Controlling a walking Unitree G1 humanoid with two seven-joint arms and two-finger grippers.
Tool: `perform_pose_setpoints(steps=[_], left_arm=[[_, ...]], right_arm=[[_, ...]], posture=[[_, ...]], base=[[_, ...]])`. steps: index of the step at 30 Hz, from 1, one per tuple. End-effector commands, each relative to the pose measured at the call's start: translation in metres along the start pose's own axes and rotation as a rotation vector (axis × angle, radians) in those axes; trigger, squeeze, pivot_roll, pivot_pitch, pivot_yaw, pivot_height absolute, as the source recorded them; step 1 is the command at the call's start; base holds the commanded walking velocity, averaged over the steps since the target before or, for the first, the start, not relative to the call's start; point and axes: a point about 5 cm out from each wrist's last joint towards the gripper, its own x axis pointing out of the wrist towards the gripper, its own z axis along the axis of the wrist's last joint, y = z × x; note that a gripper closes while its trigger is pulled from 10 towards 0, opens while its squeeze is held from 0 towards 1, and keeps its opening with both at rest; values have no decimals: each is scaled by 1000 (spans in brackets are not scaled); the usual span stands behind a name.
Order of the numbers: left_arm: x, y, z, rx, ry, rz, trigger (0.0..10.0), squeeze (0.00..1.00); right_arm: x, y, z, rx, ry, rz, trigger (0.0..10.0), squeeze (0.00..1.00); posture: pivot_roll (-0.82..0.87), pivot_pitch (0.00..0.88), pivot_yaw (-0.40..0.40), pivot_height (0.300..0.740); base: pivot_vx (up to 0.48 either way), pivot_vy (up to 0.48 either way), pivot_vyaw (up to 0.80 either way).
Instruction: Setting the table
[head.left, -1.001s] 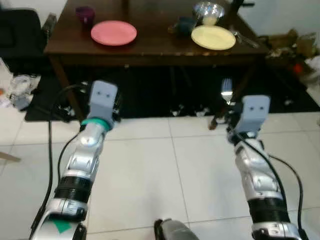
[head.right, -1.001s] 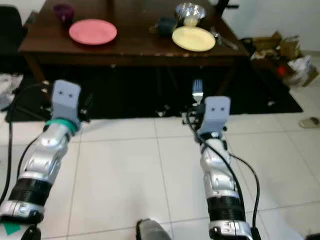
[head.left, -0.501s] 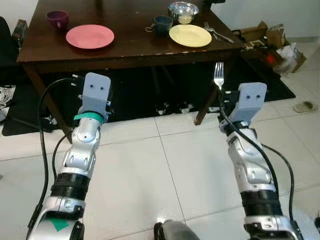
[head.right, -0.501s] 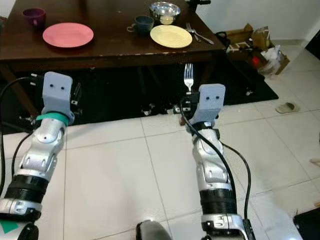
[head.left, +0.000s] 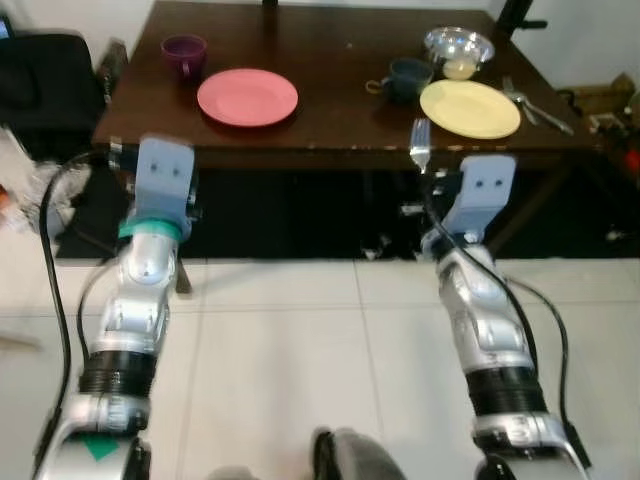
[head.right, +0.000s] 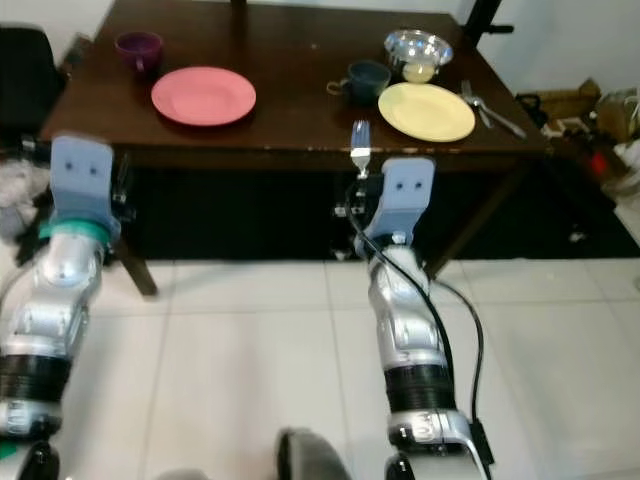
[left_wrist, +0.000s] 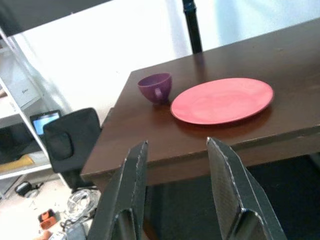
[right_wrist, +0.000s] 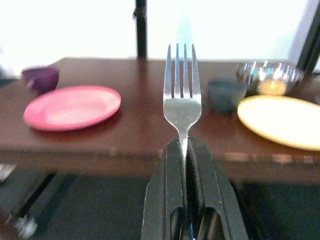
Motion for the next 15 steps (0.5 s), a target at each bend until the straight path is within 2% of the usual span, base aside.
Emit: perform_pose_setpoints(steps=[1, 2, 5, 15], left_arm=[[5, -13, 5, 17, -28, -98, 10000, 0], [5, -13, 5, 17, -28, -98, 10000, 0], [11, -19, 15, 18, -62, -157, 10000, 0], [16, -24, 28, 17, -104, -233, 10000, 0]], right_arm=[[-7, -15, -3, -27, 17, -103, 10000, 0], [-7, -15, -3, -27, 17, -103, 10000, 0], [-15, -30, -1, -44, 7, -179, 10000, 0], [-16, -27, 7, -69, -25, -177, 10000, 0]], posture=[[11, 0, 43, 740], [11, 0, 43, 740], [-5, 0, 64, 740], [-14, 2, 84, 740]], base=[[480, 0, 0], [480, 0, 0], [480, 0, 0], [468, 0, 0]])
